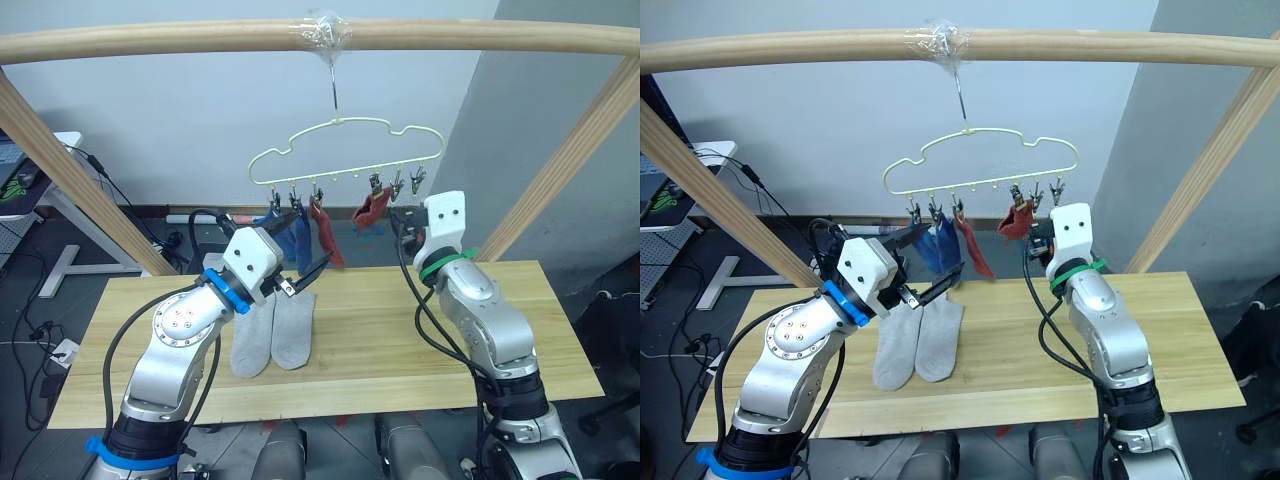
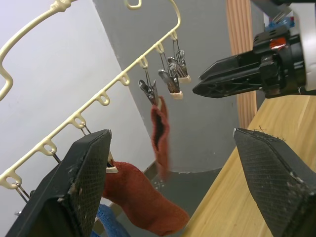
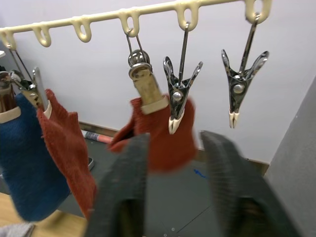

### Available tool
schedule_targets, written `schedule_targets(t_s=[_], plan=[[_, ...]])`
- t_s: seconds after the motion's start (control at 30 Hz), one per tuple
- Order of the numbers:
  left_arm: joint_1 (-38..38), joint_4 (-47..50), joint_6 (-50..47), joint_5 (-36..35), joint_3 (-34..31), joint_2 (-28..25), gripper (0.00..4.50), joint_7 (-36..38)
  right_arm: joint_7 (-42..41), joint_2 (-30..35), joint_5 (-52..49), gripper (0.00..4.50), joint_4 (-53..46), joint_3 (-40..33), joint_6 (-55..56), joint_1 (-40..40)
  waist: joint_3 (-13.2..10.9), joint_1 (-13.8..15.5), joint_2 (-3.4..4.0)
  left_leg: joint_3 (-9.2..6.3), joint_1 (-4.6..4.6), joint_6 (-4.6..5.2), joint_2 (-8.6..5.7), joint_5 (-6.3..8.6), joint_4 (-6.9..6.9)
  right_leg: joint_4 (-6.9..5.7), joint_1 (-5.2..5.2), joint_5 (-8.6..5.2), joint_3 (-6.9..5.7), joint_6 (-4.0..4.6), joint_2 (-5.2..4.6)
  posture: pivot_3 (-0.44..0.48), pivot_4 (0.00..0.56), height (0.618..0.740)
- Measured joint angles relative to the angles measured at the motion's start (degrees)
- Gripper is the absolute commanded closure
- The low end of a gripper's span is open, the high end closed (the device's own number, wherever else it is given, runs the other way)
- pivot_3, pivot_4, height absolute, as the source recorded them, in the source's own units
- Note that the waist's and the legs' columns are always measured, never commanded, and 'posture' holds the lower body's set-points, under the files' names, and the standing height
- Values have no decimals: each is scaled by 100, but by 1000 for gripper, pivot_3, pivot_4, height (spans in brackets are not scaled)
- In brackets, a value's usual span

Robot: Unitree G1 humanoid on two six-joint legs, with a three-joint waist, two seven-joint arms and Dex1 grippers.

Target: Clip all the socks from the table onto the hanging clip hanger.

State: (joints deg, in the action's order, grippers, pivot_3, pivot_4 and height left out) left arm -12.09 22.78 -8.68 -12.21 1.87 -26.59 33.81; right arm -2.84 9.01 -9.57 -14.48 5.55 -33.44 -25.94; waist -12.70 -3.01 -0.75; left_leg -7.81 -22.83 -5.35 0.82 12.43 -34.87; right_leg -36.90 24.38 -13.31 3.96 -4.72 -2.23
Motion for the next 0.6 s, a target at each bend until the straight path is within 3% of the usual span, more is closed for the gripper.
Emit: schedule_targets(t_s=[0.6], plan=[[-430, 161, -263, -124, -102, -15, 401, -66, 123, -365, 443, 3321, 1166, -211, 411, -705, 0, 64, 0, 0, 0, 0, 0, 0, 3, -1, 0, 7, -1, -12, 0, 108, 201, 740]])
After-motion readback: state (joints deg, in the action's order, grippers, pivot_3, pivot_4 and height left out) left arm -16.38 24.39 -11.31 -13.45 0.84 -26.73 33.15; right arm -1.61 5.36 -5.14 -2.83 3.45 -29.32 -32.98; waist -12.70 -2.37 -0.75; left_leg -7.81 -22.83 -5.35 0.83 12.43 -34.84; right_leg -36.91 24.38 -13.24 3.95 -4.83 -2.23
